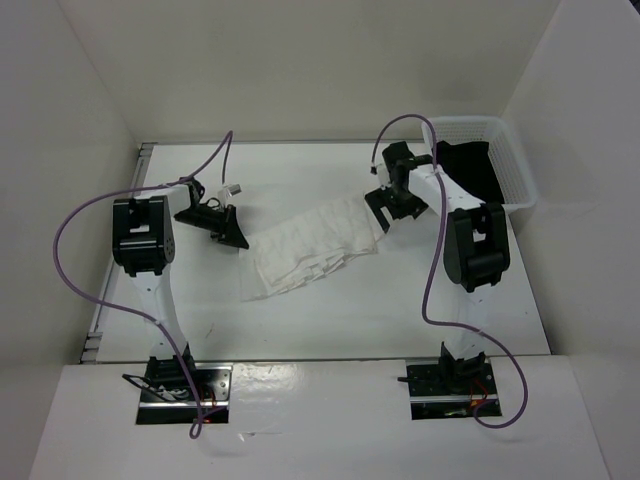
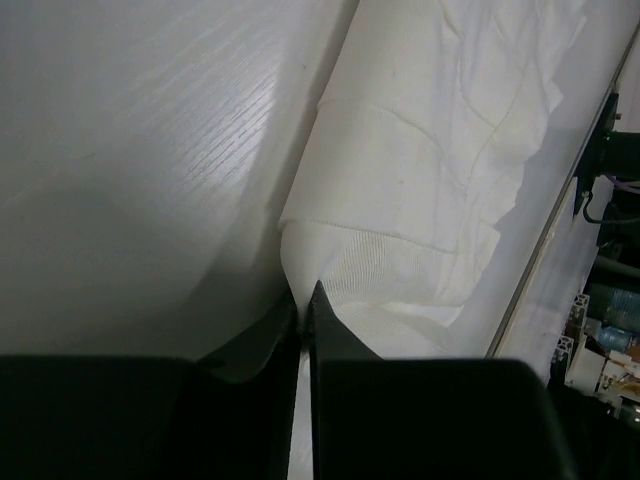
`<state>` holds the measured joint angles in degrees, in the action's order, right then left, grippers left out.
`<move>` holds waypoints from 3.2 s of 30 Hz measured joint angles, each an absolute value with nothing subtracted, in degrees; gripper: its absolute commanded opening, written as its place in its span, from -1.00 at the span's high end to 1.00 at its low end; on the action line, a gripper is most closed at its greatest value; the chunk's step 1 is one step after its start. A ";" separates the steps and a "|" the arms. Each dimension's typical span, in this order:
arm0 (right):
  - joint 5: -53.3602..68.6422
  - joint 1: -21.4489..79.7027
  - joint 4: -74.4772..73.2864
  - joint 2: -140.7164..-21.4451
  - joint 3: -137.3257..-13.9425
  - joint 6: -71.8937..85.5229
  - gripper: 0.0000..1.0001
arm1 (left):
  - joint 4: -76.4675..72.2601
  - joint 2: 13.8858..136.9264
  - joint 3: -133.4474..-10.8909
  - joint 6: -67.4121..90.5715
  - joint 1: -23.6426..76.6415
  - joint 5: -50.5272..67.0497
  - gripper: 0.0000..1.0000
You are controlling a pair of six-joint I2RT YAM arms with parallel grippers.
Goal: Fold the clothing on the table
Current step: Fold the skirt
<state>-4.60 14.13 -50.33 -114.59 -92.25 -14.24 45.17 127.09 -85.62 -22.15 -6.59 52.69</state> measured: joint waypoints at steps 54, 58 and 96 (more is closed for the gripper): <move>29.67 5.34 -53.84 -132.60 -110.26 -26.52 -0.98 | 45.34 120.53 -78.37 -20.84 -6.96 44.66 0.99; 31.14 5.37 -54.13 -132.68 -110.24 -27.14 -0.98 | 45.36 120.53 -78.37 -20.84 -6.96 44.66 0.99; 41.15 9.34 -60.80 -136.33 -111.92 -30.94 -0.23 | 46.96 121.32 -79.53 -21.08 -6.98 44.58 0.99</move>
